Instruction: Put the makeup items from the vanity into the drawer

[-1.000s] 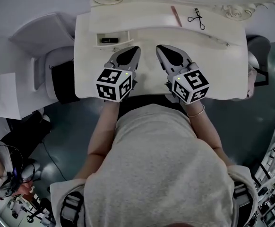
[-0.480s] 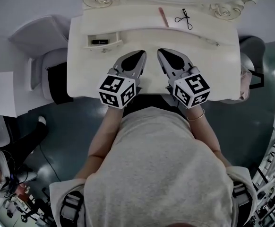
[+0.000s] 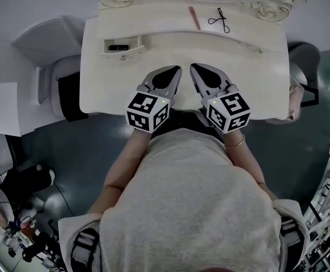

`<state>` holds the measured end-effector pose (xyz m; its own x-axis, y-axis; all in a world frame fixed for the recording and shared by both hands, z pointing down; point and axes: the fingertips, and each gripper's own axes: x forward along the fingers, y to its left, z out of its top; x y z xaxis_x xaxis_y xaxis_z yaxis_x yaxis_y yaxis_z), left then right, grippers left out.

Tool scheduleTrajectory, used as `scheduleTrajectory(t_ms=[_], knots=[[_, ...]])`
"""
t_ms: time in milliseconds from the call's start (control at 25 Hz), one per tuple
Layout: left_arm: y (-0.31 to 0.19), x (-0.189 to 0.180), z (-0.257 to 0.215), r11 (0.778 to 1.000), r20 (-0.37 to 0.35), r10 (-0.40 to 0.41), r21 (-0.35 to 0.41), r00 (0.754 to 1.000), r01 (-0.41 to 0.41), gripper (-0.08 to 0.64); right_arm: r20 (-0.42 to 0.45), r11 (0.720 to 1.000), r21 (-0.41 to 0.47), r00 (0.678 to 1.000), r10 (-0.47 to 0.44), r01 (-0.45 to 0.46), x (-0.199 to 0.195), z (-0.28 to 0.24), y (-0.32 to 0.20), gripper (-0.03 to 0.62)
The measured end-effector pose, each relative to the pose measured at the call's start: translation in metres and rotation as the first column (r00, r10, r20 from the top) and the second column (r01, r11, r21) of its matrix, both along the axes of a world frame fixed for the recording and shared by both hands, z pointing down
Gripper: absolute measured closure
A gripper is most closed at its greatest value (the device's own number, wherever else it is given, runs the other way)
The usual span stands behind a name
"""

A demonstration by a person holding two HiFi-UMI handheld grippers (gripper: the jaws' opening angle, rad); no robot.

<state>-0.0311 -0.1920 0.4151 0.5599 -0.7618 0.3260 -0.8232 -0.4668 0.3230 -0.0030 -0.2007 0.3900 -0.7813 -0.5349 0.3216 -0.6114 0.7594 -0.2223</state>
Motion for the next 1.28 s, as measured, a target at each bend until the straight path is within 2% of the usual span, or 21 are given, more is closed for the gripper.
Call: scheduleTrajectory(t_ms=[240, 520, 840, 1280], knots=[[0.006, 0.001, 0.008, 1.000, 0.019, -0.022, -0.020, 1.000, 0.022, 0.551, -0.010, 1.000, -0.015, 1.000, -0.015, 0.015, 0.002, 0.009, 0.005, 0.584], [0.009, 0.001, 0.011, 1.000, 0.027, -0.002, -0.031, 1.000, 0.003, 0.551, -0.002, 0.999, -0.046, 1.000, 0.002, -0.002, 0.006, 0.015, 0.012, 0.584], [0.009, -0.002, 0.010, 0.999, 0.025, -0.005, -0.031, 1.000, 0.006, 0.551, -0.006, 1.000, -0.014, 1.000, 0.018, -0.018, 0.009, 0.010, 0.010, 0.584], [0.009, -0.006, 0.010, 0.999, 0.019, 0.005, -0.045, 1.000, -0.004, 0.551, 0.020, 0.999, -0.035, 0.999, 0.026, -0.025, 0.009, 0.009, 0.009, 0.584]])
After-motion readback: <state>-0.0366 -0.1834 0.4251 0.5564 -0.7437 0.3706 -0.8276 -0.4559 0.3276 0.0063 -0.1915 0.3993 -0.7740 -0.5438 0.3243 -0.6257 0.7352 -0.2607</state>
